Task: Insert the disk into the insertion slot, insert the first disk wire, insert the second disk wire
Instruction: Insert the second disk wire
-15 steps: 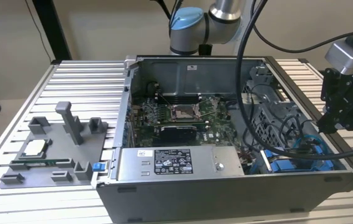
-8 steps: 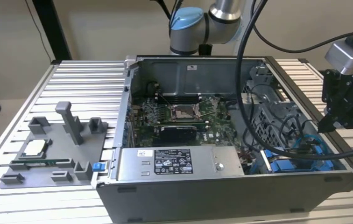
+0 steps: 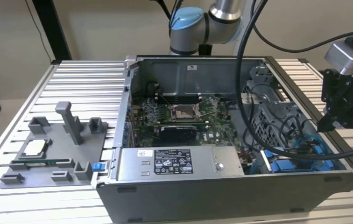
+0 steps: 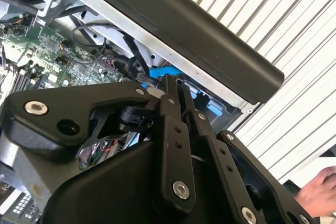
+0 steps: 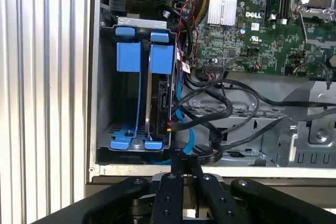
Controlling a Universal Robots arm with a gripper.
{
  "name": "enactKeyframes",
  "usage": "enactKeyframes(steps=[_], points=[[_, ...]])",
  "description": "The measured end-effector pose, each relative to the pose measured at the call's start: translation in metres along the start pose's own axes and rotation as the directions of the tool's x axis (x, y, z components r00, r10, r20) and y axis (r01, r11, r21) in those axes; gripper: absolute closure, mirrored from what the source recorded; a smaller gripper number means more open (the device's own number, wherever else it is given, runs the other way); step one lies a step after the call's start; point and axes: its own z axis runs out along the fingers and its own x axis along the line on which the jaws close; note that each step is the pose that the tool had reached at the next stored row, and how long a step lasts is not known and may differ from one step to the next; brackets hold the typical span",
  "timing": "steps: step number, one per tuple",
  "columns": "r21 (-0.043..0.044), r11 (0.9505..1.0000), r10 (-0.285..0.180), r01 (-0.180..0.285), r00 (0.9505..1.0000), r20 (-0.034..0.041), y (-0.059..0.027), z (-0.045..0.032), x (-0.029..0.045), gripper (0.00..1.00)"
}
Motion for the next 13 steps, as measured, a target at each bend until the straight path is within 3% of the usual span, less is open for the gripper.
enactKeyframes(steps=[5,13], points=[[0.0000,1.0000,0.000,0.000,1.0000,0.0056,0.0010,-0.0010,-0.0001,1.00],[0.0005,1.0000,0.003,-0.003,0.9999,0.0164,0.0169,-0.0124,-0.0017,1.00]])
